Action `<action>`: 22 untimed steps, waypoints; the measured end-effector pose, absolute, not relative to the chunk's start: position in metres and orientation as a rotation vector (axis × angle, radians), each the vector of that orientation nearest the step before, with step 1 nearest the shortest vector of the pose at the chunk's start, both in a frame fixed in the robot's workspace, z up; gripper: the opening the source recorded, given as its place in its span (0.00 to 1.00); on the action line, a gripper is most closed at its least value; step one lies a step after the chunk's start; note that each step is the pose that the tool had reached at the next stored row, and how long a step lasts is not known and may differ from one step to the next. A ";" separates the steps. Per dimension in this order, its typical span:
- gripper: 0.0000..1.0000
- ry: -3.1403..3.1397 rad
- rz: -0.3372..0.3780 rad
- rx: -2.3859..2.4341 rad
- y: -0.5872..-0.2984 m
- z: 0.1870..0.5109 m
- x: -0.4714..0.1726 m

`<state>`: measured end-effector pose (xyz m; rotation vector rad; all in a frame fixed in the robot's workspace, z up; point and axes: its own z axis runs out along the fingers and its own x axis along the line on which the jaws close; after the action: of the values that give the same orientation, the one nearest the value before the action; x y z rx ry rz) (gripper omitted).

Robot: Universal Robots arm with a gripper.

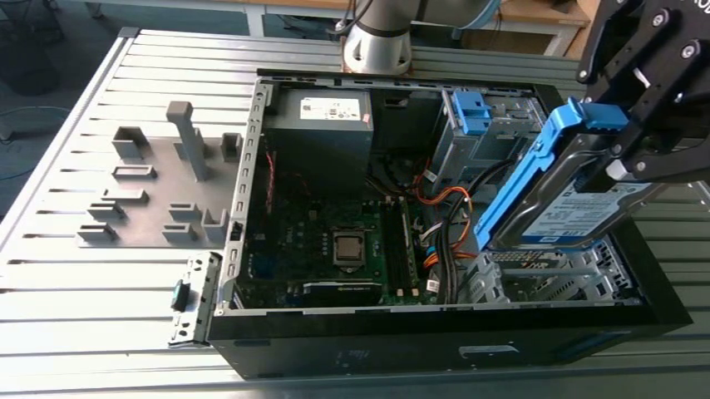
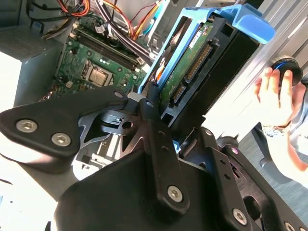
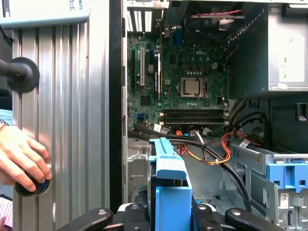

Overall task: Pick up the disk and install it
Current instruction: 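Pick up the disk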

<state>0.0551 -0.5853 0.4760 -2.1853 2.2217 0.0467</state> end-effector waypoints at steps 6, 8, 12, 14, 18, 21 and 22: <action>0.36 2.219 0.052 -2.183 -0.586 0.474 0.063; 0.36 2.218 0.056 -2.181 -0.588 0.473 0.064; 0.36 2.216 0.060 -2.179 -0.590 0.471 0.068; 0.36 2.216 0.059 -2.179 -0.591 0.469 0.071; 0.36 2.216 0.059 -2.179 -0.591 0.465 0.078; 0.36 2.216 0.059 -2.179 -0.591 0.460 0.080; 0.36 2.216 0.059 -2.179 -0.591 0.458 0.081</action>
<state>0.0808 -0.5907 0.4579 -2.1790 2.2161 0.0594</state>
